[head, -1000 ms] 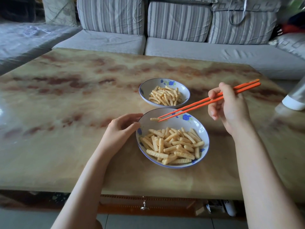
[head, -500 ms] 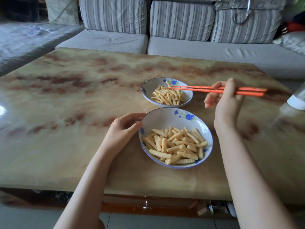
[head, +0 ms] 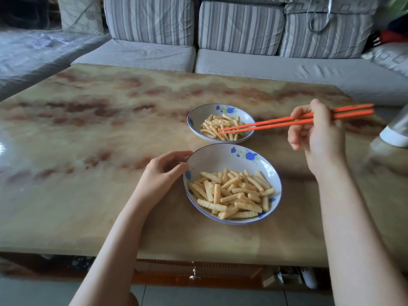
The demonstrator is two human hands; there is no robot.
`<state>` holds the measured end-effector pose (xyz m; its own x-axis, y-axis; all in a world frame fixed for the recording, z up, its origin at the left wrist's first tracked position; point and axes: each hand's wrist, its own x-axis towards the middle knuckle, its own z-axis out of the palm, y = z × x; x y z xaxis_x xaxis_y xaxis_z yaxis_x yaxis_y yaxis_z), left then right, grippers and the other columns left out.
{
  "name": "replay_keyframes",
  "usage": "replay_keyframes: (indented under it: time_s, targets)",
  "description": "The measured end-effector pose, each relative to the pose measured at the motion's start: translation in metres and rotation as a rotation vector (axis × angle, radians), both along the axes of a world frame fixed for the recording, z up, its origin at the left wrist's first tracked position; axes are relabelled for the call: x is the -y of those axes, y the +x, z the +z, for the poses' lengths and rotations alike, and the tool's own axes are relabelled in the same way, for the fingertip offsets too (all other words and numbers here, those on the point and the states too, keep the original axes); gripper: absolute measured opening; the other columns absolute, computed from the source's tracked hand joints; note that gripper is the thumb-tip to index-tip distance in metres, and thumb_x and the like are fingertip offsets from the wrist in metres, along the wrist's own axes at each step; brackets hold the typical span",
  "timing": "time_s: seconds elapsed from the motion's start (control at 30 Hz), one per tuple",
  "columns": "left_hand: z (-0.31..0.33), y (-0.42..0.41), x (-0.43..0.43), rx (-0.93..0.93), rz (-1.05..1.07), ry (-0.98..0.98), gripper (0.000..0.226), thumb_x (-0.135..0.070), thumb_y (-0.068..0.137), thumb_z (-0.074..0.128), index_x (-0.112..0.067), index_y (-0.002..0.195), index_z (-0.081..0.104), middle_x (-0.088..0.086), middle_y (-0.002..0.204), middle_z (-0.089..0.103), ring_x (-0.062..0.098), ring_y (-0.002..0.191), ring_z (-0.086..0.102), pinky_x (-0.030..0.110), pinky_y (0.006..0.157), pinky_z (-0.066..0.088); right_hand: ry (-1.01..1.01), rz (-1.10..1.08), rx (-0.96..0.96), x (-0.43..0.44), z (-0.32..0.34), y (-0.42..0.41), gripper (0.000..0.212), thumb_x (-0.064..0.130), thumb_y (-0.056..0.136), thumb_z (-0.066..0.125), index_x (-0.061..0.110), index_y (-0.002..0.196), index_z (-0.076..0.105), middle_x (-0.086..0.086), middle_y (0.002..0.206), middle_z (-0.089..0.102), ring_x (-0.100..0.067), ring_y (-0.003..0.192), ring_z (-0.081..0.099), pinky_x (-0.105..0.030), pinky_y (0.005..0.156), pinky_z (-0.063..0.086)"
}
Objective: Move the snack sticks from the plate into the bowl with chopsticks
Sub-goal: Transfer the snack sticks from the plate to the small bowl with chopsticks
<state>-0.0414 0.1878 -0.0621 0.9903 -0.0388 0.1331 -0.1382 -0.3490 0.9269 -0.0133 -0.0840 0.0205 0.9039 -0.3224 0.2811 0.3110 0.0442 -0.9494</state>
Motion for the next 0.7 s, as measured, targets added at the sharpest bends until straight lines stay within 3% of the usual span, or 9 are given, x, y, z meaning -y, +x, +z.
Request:
replay_keyframes:
  time_s: [0.23, 0.37, 0.7]
  targets:
    - [0.001, -0.001, 0.001, 0.005, 0.000, 0.004, 0.038, -0.029, 0.076, 0.057, -0.030, 0.111, 0.071, -0.015, 0.104, 0.073, -0.003, 0.098, 0.065, 0.028, 0.097, 0.050, -0.128, 0.269, -0.111, 0.009, 0.016, -0.023, 0.056, 0.027, 0.102, 0.033, 0.020, 0.054, 0.061, -0.007, 0.046, 0.044, -0.016, 0.030, 0.034, -0.018, 0.035, 0.023]
    - [0.001, -0.001, 0.000, 0.007, 0.005, 0.010, 0.038, -0.030, 0.076, 0.058, -0.030, 0.111, 0.071, -0.016, 0.103, 0.073, -0.004, 0.097, 0.065, 0.029, 0.097, 0.050, -0.193, 0.315, -0.188, 0.002, 0.015, -0.029, 0.045, 0.028, 0.102, 0.030, 0.010, 0.068, 0.052, -0.004, 0.034, 0.040, -0.016, 0.029, 0.032, -0.017, 0.033, 0.023]
    - [0.000, 0.000, 0.000, 0.003, 0.007, 0.005, 0.037, -0.029, 0.076, 0.058, -0.031, 0.111, 0.071, -0.016, 0.102, 0.073, -0.001, 0.099, 0.066, 0.034, 0.098, 0.050, -0.229, 0.318, -0.207, -0.002, 0.016, -0.032, 0.044, 0.028, 0.102, 0.032, 0.008, 0.069, 0.051, -0.005, 0.035, 0.041, -0.016, 0.029, 0.033, -0.018, 0.033, 0.025]
